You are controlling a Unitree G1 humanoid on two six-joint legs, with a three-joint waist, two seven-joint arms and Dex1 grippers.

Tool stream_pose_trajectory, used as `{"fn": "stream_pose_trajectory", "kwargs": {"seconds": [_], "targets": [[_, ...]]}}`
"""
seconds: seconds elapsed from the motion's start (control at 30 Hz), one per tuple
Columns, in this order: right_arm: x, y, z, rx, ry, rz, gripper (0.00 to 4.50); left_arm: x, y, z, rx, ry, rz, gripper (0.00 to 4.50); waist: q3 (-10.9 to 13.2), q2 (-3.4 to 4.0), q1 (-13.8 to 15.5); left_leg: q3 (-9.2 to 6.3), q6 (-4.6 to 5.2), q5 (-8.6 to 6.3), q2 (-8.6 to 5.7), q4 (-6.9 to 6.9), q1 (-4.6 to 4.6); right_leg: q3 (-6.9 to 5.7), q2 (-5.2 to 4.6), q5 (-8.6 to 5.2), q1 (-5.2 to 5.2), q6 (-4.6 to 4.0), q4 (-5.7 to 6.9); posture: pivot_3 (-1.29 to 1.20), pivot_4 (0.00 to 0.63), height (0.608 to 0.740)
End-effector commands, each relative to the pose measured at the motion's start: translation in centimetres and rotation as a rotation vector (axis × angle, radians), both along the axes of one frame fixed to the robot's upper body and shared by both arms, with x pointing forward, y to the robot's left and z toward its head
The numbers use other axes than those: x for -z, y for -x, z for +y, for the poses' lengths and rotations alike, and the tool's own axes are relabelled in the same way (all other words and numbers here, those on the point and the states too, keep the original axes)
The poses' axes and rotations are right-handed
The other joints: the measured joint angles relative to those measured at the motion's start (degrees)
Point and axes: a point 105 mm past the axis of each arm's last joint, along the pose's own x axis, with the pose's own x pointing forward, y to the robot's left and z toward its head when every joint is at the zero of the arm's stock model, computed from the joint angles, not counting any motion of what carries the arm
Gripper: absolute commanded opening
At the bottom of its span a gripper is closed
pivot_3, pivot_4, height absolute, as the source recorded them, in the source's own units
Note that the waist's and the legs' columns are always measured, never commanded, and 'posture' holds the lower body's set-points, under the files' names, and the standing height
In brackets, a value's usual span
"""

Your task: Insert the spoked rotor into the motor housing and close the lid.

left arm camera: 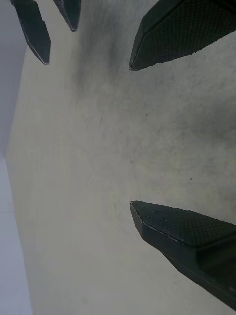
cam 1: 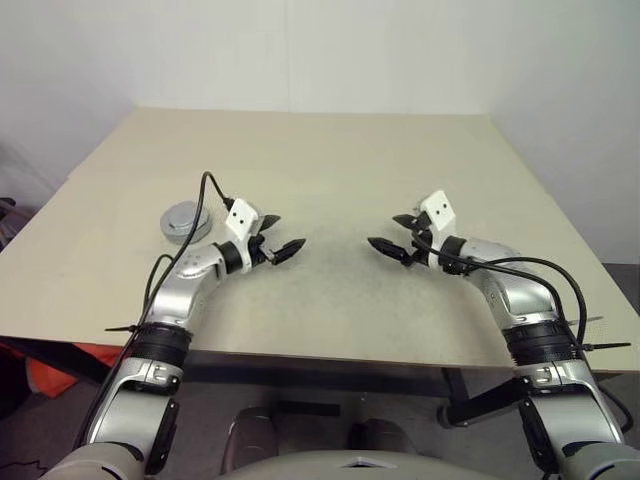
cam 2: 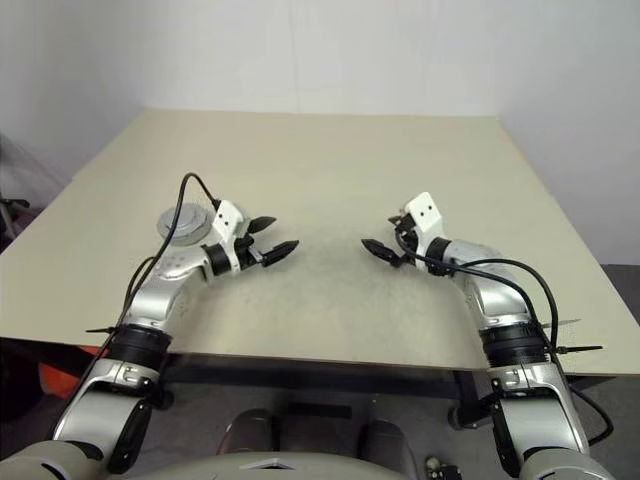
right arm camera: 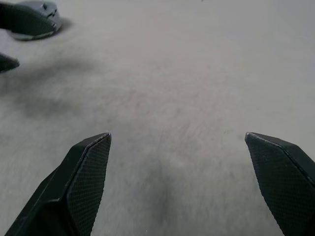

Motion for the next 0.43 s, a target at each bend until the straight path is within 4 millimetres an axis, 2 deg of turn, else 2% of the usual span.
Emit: {"fn": "stream_pose_trajectory", "kwargs": {"seconds": [0.03, 0.17, 0.43], "targets": [[-2.42, -1.07, 0.15, 0.024, -0.048, -0.079, 4.50, -2.07, -0.39, 0.13, -0.010, 0.006, -0.075, 4.46, 0.0, 0.00, 0.0, 0.00, 0.00, 0.00, 0.00, 0.00, 0.02, 0.00, 0.00, 0.00, 0.00, 0.00, 0.00, 0.00, 0.000, 0.740], [-2.45, -1.19, 0.49, 0.021, -0.052, -0.082, 4.50, -2.48, -0.65, 0.04, -0.006, 0.009, -0.080, 4.46, 0.0, 0.01, 0.1, 0.00, 0.01, 0.00, 0.00, 0.00, 0.04, 0.00, 0.00, 0.00, 0.04, 0.00, -0.01, 0.00, 0.000, 0.740], [-2.75, -1.80, -0.25, 0.087, -0.077, -0.092, 4.50, -2.01, -0.49, -0.07, -0.017, 0.015, -0.069, 4.46, 0.0, 0.01, 0.1, 0.00, 0.01, -0.01, 0.00, -0.01, 0.05, 0.01, 0.00, 0.00, 0.03, -0.01, -0.01, 0.00, 0.000, 0.740]]}}
